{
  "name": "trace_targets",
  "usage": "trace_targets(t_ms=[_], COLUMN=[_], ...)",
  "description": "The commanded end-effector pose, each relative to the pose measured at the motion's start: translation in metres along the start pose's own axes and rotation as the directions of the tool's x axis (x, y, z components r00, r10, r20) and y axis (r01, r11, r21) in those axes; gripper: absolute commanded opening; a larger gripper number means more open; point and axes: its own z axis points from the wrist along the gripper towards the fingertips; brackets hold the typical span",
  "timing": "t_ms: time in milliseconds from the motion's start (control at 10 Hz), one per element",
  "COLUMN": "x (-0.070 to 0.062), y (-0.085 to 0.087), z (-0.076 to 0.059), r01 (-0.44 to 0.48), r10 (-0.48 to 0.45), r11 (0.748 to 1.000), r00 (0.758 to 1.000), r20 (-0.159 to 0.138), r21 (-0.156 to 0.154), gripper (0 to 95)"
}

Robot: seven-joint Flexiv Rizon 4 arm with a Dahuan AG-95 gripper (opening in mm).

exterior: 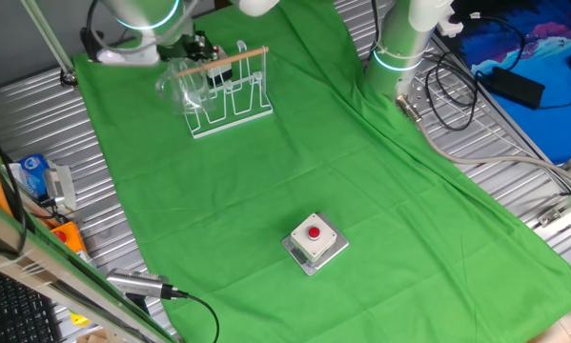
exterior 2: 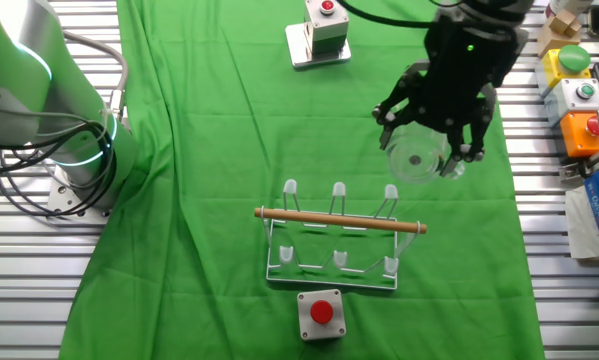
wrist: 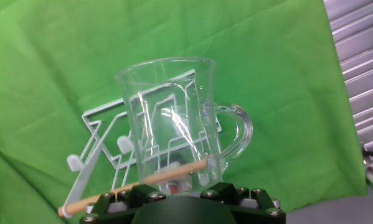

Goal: Put the cup on the cup rack

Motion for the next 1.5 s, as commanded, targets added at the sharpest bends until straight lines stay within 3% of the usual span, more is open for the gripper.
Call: trace_targets(t_ms=[100, 500, 1000, 1200, 1300, 1500], x=[0.002, 0.002, 0.002, 0.003, 0.009, 0.027], y=[0.002, 0.002, 0.002, 0.003, 0.005, 0.004], z=[0.001, 0.001, 0.001, 0.002, 0.004, 0.007], r01=[-0.051, -0.138, -0.119, -0.094, -0.063, -0.057], r10=[0.051, 0.137, 0.119, 0.094, 0.065, 0.06], r11=[0.999, 0.99, 0.993, 0.995, 0.997, 0.998], r00=[0.998, 0.99, 0.993, 0.996, 0.997, 0.996], r20=[0.048, 0.032, 0.029, 0.002, -0.044, -0.069], r21=[0.005, 0.011, 0.019, 0.027, 0.035, 0.037], gripper=[0.0, 0.0, 0.0, 0.0, 0.0, 0.0])
